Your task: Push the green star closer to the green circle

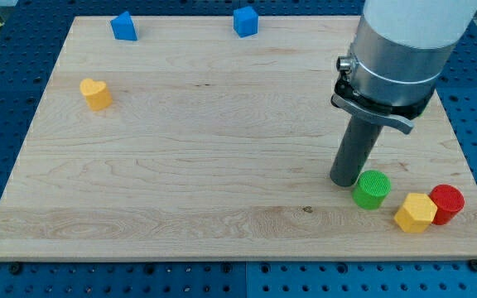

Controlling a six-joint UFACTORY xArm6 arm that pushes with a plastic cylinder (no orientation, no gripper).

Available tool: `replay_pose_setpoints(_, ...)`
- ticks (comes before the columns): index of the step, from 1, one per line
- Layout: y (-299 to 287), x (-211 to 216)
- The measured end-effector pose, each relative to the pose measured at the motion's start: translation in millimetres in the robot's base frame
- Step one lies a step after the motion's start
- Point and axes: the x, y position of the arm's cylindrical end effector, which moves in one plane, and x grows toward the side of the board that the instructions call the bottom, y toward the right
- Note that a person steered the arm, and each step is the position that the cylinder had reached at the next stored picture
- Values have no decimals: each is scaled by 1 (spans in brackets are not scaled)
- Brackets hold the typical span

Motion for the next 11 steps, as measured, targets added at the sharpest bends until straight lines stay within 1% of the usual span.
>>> replay_pose_setpoints(1, -35, -47)
replay_pose_setpoints(2, -44, -96)
replay_pose_setpoints(4, -44, -99)
replay_pose_setpoints(5, -44, -142)
replay_pose_setpoints(6, -34, -178)
replay_pose_setpoints(7, 17, -202)
replay_pose_setpoints(8, 93, -202)
replay_pose_setpoints(9, 143, -202)
replay_pose_setpoints(10, 143, -195)
replay_pose_setpoints(11, 140, -147)
